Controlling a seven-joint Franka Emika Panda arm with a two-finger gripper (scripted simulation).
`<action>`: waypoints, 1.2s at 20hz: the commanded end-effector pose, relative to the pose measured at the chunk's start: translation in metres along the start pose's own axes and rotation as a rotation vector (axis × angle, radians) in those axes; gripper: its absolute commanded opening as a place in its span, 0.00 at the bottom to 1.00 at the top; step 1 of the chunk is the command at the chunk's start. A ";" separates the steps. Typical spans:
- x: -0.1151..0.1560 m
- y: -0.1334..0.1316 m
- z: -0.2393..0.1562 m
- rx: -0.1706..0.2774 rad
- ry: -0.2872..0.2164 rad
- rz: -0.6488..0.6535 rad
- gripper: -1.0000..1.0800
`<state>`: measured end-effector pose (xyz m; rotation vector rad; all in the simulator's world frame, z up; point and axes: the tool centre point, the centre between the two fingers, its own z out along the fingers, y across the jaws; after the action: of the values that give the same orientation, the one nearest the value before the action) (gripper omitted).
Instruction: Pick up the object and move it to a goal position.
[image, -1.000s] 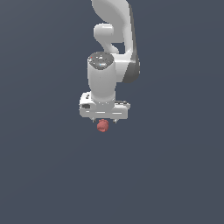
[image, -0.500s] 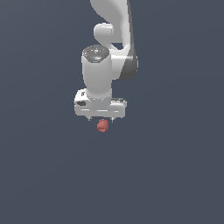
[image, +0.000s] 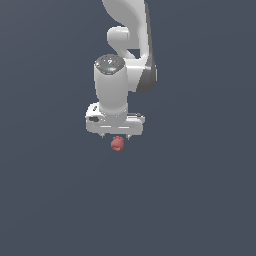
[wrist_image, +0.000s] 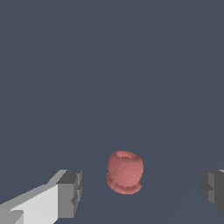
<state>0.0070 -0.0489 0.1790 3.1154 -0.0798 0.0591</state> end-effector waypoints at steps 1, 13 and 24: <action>-0.005 0.000 0.009 0.003 -0.005 0.012 0.96; -0.053 0.004 0.075 0.019 -0.034 0.119 0.96; -0.063 0.004 0.089 0.021 -0.041 0.138 0.96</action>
<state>-0.0530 -0.0525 0.0896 3.1272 -0.2967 -0.0001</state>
